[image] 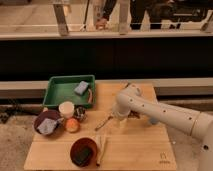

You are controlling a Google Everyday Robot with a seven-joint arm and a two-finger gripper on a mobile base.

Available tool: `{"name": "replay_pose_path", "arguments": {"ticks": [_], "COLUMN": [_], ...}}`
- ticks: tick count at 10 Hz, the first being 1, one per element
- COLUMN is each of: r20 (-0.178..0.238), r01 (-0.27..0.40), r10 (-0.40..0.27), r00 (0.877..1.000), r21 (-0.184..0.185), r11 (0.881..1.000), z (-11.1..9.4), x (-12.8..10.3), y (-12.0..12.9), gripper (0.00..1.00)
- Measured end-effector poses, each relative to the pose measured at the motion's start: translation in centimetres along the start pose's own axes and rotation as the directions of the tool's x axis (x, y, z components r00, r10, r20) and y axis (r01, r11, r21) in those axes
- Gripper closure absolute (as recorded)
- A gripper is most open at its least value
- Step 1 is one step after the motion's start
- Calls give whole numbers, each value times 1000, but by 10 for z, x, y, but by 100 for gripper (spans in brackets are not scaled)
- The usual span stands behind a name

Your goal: Place fork in purple bowl

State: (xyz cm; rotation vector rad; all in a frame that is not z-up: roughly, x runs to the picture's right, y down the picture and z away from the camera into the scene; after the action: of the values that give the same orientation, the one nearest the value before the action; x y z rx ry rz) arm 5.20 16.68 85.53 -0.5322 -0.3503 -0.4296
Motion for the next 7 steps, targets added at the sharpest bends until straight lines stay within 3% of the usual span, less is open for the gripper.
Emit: {"name": "replay_pose_path", "arguments": {"ticks": [2, 4, 7], "r20": [2, 3, 7], "r01": [17, 25, 30], "r10": [-17, -25, -29], "r00": [1000, 1000, 1000], "r21": [-23, -71, -127], "r11": [1000, 997, 991], "z": [-17, -19, 17], "x": [-17, -23, -30], "y": [-15, -17, -13], "gripper": [20, 20, 20]}}
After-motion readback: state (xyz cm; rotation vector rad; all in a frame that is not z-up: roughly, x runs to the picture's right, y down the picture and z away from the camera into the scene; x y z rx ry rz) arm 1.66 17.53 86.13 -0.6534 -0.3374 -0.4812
